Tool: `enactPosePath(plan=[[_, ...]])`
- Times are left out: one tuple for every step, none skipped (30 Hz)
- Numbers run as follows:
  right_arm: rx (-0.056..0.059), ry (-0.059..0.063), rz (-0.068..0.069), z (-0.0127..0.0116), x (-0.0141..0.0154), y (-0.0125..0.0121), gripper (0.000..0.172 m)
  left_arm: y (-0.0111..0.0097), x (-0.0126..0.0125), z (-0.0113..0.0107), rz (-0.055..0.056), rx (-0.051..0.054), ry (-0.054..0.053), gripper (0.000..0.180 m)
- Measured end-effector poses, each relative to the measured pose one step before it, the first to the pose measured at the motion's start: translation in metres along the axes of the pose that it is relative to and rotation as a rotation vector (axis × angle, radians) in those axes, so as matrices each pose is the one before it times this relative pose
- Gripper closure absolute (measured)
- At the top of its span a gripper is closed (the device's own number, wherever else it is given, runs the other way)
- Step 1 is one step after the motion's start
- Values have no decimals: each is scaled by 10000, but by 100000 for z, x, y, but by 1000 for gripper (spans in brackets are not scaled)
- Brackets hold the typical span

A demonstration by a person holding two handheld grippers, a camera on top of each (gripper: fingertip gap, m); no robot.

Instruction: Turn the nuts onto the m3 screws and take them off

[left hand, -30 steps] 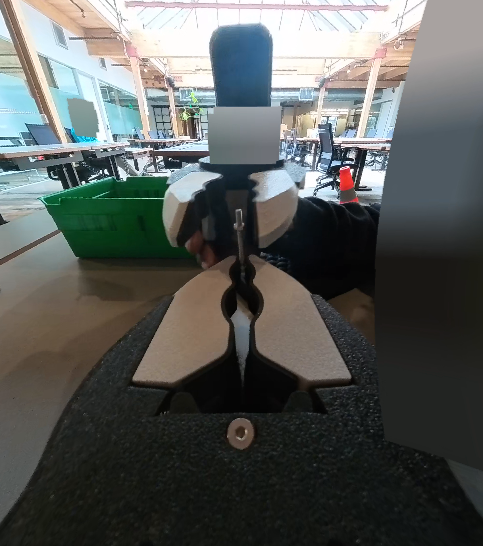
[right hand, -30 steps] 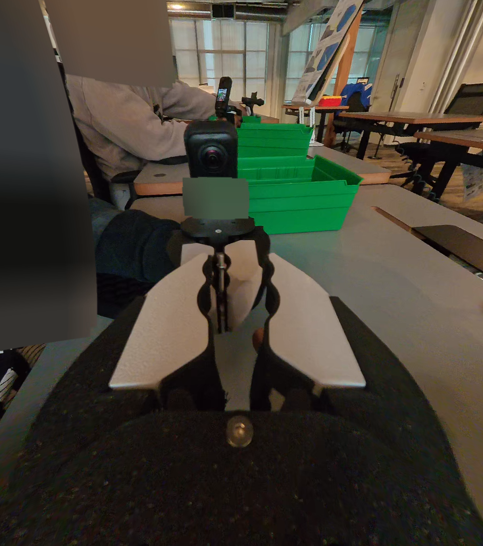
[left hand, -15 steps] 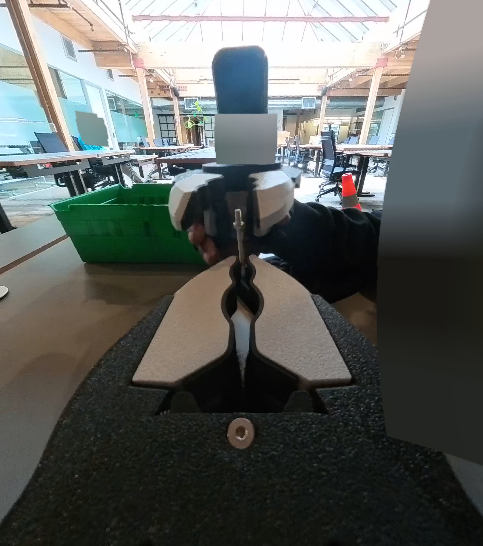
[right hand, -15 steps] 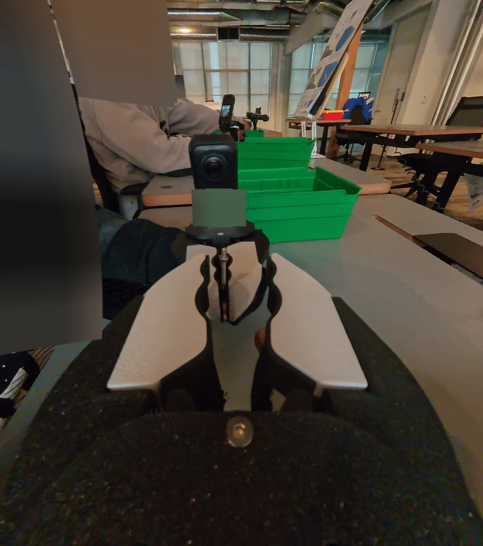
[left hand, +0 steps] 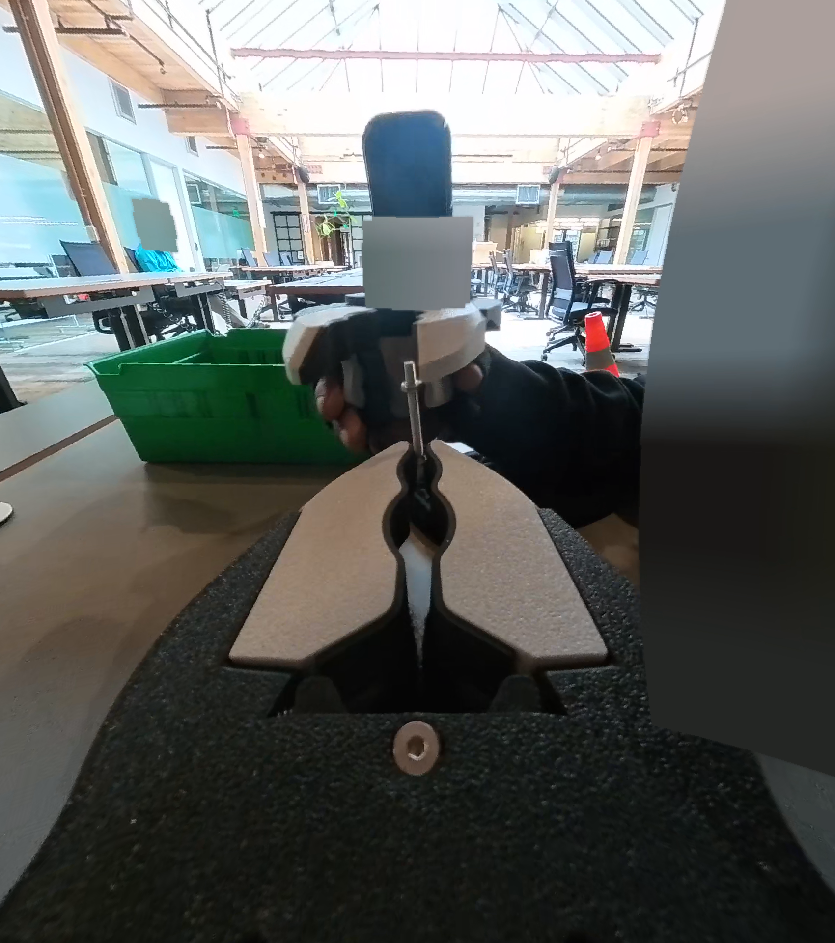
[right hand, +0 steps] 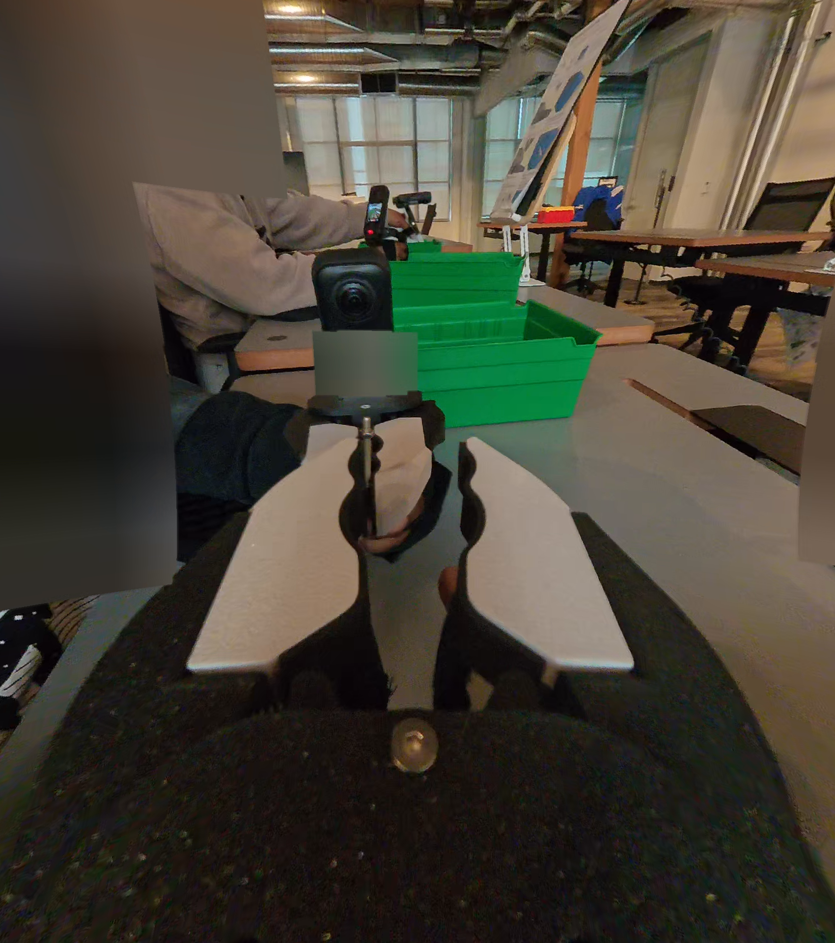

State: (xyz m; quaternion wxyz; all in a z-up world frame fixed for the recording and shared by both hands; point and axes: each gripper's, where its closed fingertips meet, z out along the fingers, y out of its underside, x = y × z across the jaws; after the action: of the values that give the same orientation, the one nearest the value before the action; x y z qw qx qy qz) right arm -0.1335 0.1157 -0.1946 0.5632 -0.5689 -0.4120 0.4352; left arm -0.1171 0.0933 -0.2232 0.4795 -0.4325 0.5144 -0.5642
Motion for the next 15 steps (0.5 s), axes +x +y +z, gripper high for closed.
enactPosePath(plan=[[-7,-106,7,155,-231,45,138,39,3,34,11,-26,-1,179],[-89,-96,-47,248,-272,155,137,73,24,31,11,-44,9,179],[-120,-51,-79,302,-217,213,136,78,23,45,12,-40,3,179],[-88,-2,-79,324,-162,165,135,67,40,41,9,-32,13,179],[-60,-45,-47,295,-197,124,135,52,60,44,3,-28,25,179],[-32,-85,-1,258,-225,76,135,43,54,50,2,-22,20,179],[8,-29,28,217,-122,4,135,53,45,47,1,-22,21,179],[30,-28,18,155,-93,-22,135,64,21,49,2,-30,11,179],[18,-31,18,110,-76,-6,135,61,20,42,6,-28,4,179],[-6,1,15,86,-21,16,135,38,36,40,5,-19,14,179],[-6,6,0,61,-18,17,134,28,49,44,-4,-11,27,179],[3,10,-2,42,5,15,135,25,47,27,1,-10,18,179],[-2,34,-4,40,47,12,135,16,46,37,6,-10,21,179],[-13,34,-6,12,53,27,135,27,73,26,3,-12,39,179],[-12,51,2,-24,89,16,135,9,74,23,7,-6,34,179]])
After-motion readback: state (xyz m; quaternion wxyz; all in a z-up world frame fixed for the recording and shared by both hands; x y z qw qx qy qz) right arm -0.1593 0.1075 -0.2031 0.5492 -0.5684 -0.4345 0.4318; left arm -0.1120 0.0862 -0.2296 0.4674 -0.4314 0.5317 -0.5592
